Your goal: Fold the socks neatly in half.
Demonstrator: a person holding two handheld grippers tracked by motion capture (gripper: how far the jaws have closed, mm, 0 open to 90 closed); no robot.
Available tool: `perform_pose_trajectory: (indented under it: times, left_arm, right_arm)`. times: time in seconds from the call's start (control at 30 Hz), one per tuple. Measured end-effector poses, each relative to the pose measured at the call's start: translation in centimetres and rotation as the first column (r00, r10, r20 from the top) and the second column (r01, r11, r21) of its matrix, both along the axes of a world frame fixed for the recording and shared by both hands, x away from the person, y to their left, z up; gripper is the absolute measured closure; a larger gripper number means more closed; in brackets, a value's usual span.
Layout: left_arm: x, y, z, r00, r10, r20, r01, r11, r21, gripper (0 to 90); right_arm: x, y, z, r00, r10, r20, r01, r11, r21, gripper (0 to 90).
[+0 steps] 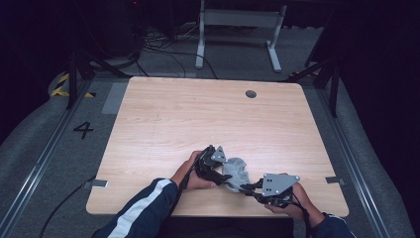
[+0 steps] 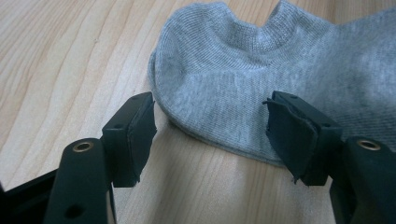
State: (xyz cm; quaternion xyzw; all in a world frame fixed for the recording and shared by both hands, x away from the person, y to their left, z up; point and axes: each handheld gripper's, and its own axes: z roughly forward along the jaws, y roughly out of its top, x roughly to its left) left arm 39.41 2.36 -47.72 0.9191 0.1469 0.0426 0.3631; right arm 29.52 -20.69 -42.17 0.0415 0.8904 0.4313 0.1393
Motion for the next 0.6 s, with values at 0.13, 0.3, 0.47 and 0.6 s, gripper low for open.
perform_pose_trajectory:
  times: [0.13, 0.3, 0.47, 0.6]
  left_arm:
    - [0.3, 0.2, -0.3, 0.9998, -0.012, -0.016, 0.012, 0.9997, -0.022, 32.9]
    - [0.3, 0.4, -0.4, 0.9997, -0.02, -0.013, 0.019, 0.9993, -0.033, 32.9]
    - [0.3, 0.5, -0.4, 0.9995, -0.03, -0.008, 0.03, 0.9989, -0.037, 33.0]
    - [0.4, 0.5, -0.4, 0.9993, -0.037, -0.004, 0.037, 0.9988, -0.032, 32.9]
  right_arm:
    - [0.1, 0.0, 0.2, 0.9998, -0.009, 0.016, 0.009, 1.0, -0.001, 85.7]
    - [0.7, -0.1, 0.4, 0.9989, -0.037, 0.027, 0.037, 0.999, 0.023, 85.7]
    - [1.6, 0.0, 0.5, 0.9958, -0.08, 0.044, 0.078, 0.996, 0.041, 85.8]
    - [2.2, 0.0, 0.7, 0.9943, -0.093, 0.052, 0.091, 0.995, 0.048, 85.8]
